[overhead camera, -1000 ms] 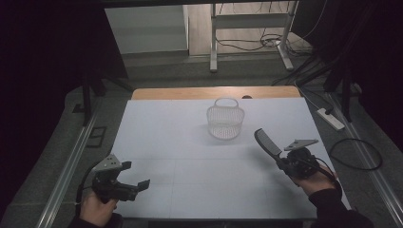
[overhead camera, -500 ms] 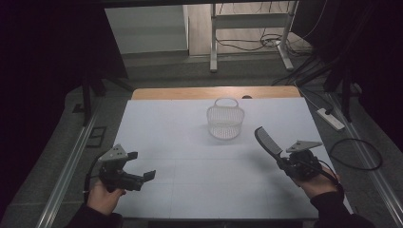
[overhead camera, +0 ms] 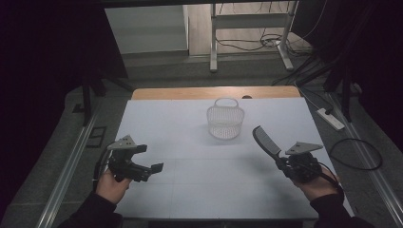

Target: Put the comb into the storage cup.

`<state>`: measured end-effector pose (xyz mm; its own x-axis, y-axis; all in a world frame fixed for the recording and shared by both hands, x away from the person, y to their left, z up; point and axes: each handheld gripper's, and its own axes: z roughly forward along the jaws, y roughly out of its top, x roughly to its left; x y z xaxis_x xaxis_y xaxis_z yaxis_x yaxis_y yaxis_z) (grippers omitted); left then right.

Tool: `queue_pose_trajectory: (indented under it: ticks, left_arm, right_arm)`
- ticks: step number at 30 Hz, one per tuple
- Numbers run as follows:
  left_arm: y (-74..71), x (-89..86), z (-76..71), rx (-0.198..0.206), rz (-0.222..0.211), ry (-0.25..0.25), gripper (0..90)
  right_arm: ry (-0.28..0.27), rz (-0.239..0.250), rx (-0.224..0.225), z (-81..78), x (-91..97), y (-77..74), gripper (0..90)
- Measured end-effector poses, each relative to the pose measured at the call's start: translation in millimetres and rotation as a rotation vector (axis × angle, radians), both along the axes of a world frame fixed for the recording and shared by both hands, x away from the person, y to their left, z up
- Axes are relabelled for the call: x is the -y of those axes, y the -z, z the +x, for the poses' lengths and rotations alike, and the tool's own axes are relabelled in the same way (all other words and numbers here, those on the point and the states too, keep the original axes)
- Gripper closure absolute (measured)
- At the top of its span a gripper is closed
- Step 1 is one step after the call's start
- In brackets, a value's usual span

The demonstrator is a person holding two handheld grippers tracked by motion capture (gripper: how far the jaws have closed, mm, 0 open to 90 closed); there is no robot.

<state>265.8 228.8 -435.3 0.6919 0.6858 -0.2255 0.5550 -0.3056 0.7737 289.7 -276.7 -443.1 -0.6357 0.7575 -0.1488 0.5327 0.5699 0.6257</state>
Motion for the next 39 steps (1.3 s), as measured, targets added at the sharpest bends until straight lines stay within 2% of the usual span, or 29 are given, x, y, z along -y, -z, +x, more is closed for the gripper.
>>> queue_pose_trajectory:
  ticks: [11, 16, 26, 32, 39]
  left_arm:
    - [-9.4, 18.9, 20.3, 0.025, -0.024, 0.026, 0.0]
    - [-13.5, 29.9, 29.3, 0.04, -0.02, 0.046, 0.0]
    - [-21.0, 46.9, 46.1, 0.046, -0.04, 0.072, 0.0]
    - [-27.7, 55.8, 57.7, 0.05, -0.075, 0.098, 0.6]
    - [-34.4, 66.5, 66.7, 0.061, -0.079, 0.118, 0.8]
  right_arm:
    - [-0.025, 0.008, 0.035, -5.1, -7.1, -3.1, 72.4]
    - [-0.035, 0.011, 0.045, -6.6, -10.1, -4.4, 72.4]
    - [-0.051, 0.014, 0.066, -8.8, -15.7, -6.0, 72.4]
    - [-0.07, 0.014, 0.084, -11.4, -22.3, -7.7, 72.4]
    - [-0.09, 0.014, 0.101, -13.6, -29.1, -8.6, 72.4]
